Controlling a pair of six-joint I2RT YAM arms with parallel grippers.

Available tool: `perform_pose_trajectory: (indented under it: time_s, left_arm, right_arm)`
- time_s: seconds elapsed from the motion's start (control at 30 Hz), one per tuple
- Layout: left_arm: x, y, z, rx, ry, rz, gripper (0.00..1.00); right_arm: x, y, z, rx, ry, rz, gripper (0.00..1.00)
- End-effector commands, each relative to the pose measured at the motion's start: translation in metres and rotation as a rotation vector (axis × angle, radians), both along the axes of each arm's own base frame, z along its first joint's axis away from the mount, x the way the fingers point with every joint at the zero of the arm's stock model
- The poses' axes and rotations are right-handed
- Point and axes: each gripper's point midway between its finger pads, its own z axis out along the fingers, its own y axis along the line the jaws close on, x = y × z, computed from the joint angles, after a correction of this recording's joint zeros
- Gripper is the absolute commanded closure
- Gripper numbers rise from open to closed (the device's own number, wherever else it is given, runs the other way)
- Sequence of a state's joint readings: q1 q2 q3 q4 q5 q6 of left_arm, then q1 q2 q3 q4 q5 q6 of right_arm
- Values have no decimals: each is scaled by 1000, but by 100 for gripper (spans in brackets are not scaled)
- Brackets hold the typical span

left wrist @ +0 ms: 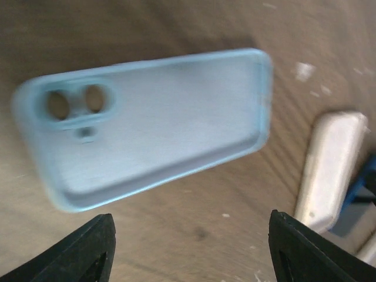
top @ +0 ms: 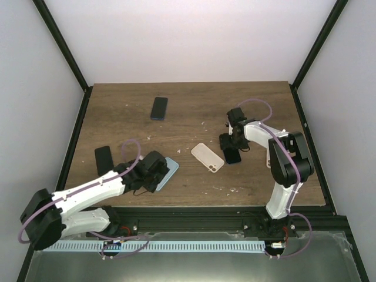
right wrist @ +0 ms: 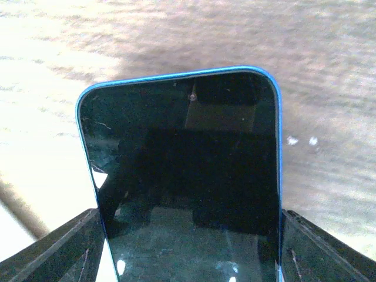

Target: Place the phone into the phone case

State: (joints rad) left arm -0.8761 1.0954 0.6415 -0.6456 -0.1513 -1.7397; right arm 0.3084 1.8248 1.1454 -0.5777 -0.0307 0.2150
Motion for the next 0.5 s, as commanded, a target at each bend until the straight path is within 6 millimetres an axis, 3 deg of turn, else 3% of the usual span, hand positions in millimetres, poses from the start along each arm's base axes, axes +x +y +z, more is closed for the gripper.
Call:
perform_pose_trajectory:
  time_s: [0.0,0.07,0.1,0.23,0.33,0.47]
  left_arm:
    - [51,-65,44,14,-358,-471,27]
    - [62,-84,55,54,-421,-631,27]
    - [67,-83,54,106,-397,-663,27]
    - [81,-55,45,244,-198,-598,29]
    - [67,-22,28,245,-107,-377,31]
    - [40,-14,21,84,-55,-239,32]
  right_arm:
    - [-10,15,28,33,-33,39,27]
    - [-12,17,32,36,-38,45,28]
    - [-14,18,33,36,-39,49,28]
    - [-23,27,41,36,-49,79,28]
    - [-24,28,43,25,-63,81,28]
    - [-17,24,27,-41,-61,132,15]
